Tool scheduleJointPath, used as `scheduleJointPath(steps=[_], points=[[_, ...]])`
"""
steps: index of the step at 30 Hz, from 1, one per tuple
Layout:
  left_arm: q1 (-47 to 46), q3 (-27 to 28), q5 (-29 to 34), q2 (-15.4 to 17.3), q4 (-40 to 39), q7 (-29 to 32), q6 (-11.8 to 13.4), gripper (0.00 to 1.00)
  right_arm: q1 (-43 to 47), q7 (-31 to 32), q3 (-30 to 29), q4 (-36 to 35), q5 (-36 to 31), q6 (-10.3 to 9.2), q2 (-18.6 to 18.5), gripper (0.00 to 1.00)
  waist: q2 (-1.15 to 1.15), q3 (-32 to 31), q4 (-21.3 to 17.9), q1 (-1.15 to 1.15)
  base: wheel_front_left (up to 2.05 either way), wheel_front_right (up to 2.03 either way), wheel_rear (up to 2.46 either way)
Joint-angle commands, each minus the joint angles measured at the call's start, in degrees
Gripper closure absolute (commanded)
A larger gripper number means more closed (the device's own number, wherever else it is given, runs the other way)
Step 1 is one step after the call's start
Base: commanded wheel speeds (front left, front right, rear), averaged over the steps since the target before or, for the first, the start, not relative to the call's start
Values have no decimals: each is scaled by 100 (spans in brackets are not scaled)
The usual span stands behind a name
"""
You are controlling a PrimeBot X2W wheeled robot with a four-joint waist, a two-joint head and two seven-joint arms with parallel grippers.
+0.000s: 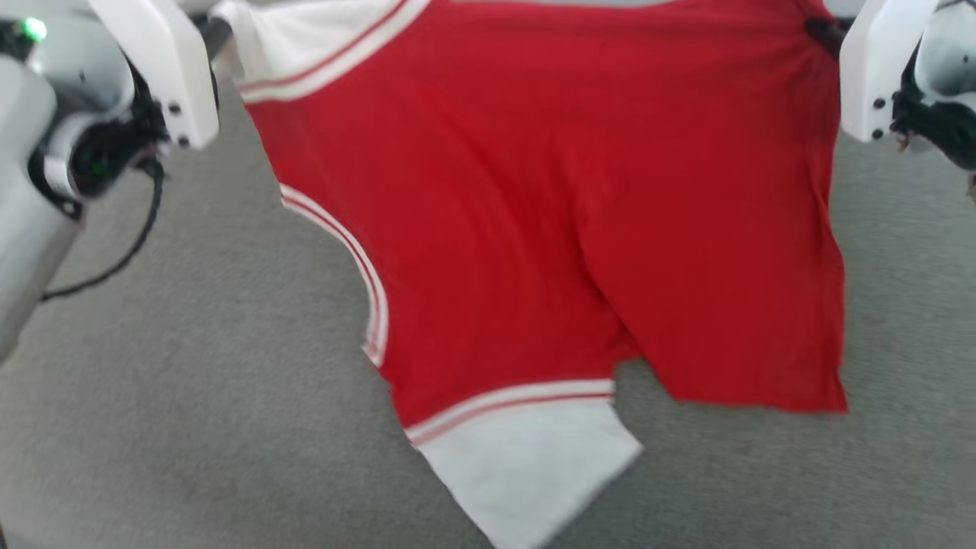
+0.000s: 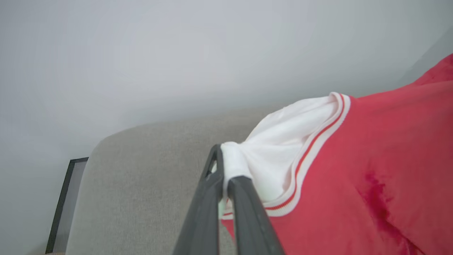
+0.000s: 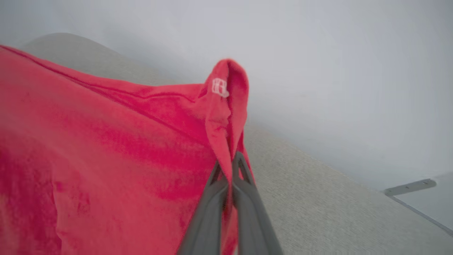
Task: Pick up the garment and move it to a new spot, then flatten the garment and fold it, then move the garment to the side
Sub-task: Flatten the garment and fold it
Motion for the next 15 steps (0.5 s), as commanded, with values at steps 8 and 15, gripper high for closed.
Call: scheduleJointPath(steps=[8,15], points=[[-838,50,203,-247,595,148,-177,100,-228,-103,-489,-178,-198,-4,145,100,0,-523,-760,0,0,0,0],[-1303,129,277,-498,1318,-38,-364,100,-446,-170,-850,-24,-461,-4,322,100,0,-621,-1058,0,0,0,0]])
